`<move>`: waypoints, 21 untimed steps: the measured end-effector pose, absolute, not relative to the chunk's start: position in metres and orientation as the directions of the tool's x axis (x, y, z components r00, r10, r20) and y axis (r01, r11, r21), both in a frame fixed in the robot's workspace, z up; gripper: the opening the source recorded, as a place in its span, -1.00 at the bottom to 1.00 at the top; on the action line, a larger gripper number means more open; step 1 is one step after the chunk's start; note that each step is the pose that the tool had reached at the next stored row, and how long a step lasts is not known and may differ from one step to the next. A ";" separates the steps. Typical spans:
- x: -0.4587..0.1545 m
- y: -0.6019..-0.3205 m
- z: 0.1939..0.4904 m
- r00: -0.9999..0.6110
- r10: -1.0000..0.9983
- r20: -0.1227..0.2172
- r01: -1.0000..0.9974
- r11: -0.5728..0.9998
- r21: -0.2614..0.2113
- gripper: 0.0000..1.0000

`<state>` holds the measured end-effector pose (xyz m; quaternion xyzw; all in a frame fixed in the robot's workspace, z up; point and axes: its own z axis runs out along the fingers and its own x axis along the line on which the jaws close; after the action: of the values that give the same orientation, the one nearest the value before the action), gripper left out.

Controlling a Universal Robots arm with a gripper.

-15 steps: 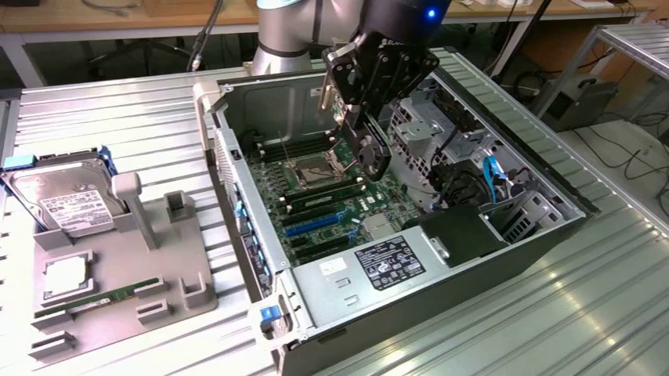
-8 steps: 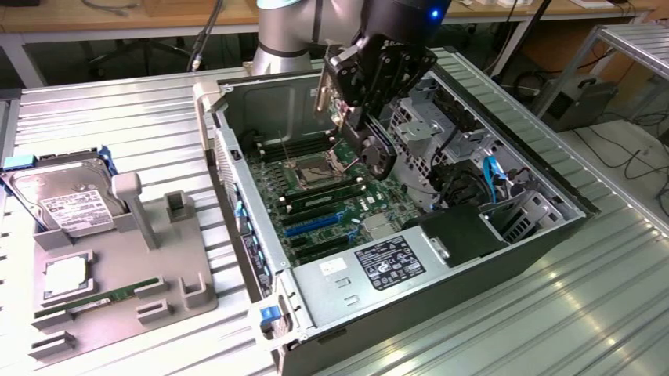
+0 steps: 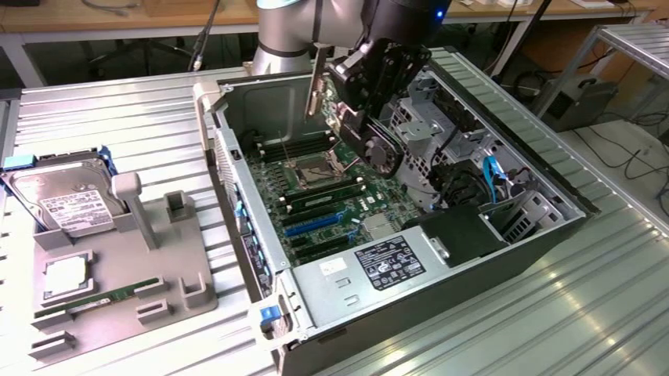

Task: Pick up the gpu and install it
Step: 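Insert the gpu into the slot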

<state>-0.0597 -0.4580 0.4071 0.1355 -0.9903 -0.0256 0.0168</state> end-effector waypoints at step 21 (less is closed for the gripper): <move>-0.060 -0.458 0.393 -0.765 -0.643 0.023 -0.642 0.765 0.053 -0.47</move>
<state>-0.0596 -0.4581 0.3927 0.3420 -0.9392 -0.0211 0.0201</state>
